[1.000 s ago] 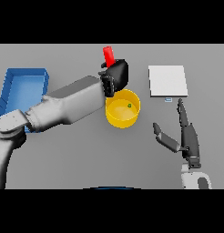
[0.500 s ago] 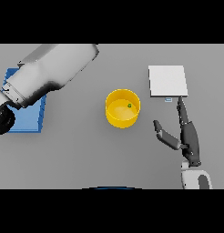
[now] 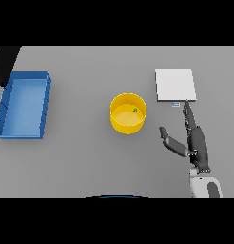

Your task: Pick up the red beaker and tilt it to pour out 1 green nut into yellow bowl. Pick up the yellow bowl and place it on the metallic measuring scale.

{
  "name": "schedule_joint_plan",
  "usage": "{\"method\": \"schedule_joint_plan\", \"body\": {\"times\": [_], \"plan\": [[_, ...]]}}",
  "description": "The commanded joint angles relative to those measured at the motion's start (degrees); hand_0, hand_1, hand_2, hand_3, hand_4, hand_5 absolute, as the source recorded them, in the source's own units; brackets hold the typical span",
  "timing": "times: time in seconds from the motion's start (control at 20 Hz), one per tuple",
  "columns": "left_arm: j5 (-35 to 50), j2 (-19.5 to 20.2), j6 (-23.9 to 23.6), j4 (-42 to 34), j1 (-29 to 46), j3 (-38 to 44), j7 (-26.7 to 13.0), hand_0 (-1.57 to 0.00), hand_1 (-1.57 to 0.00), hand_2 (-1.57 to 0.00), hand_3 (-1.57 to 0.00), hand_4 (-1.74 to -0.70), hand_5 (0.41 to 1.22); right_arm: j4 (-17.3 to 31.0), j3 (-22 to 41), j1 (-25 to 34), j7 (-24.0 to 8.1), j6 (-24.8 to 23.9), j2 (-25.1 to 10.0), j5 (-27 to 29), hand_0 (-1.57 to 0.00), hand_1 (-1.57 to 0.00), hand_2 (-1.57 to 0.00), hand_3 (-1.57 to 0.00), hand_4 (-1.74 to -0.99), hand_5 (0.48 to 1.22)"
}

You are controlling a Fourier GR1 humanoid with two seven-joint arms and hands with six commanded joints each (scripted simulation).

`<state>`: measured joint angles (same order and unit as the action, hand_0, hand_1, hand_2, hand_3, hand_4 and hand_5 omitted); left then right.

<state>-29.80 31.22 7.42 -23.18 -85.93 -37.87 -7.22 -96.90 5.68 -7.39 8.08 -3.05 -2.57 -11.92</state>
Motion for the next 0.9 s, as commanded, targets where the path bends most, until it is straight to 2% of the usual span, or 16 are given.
{"method": "schedule_joint_plan", "body": {"times": [0.0,0.1,0.4,0.55,0.65,0.7,0.85], "plan": [[2.5,1.7,-1.2,-1.0,2.2,1.7,-0.2,-1.57,-1.57,-1.56,-1.41,-1.74,1.221,0.6,-0.6,0.2,0.3,0.3,-0.4,0.8,0.00,0.00,0.00,0.00,-1.220,0.587],[8.2,4.5,-4.1,-4.0,6.8,5.3,-2.2,-1.57,-1.57,-1.57,-1.43,-1.74,1.221,0.7,-0.8,0.2,1.2,0.7,-1.1,0.8,0.00,0.00,0.00,0.00,-1.226,0.587],[21.1,11.2,-17.5,-22.0,26.3,11.4,-15.7,-1.57,-1.57,-1.57,-1.45,-1.74,1.221,1.5,0.2,0.8,0.2,1.0,-1.8,-0.9,0.00,0.00,0.00,0.00,-1.209,0.620],[24.7,13.6,-23.7,-31.8,36.6,11.6,-23.2,-1.57,-1.57,-1.57,-1.45,-1.74,1.221,0.8,0.4,1.1,0.2,1.0,-2.4,-1.6,0.00,0.00,0.00,0.00,-1.210,0.649],[26.5,14.7,-27.1,-37.7,42.0,11.4,-25.9,-1.57,-1.57,-1.57,-1.45,-1.74,1.221,0.9,0.6,1.0,-0.3,0.9,-2.3,-1.9,0.00,0.00,0.00,0.00,-1.206,0.657],[27.5,14.9,-28.6,-40.0,45.0,11.2,-25.9,-1.57,-1.57,-1.57,-1.45,-1.74,1.221,1.0,0.6,0.9,-0.8,1.1,-2.3,-1.7,0.00,0.00,0.00,0.00,-1.210,0.660],[28.9,15.3,-32.1,-43.4,50.6,10.2,-27.6,-1.57,-1.57,-1.57,-1.45,-1.74,1.221,1.8,0.5,1.2,0.0,0.8,-2.0,-1.7,0.00,0.00,0.00,0.00,-1.218,0.664]]}}
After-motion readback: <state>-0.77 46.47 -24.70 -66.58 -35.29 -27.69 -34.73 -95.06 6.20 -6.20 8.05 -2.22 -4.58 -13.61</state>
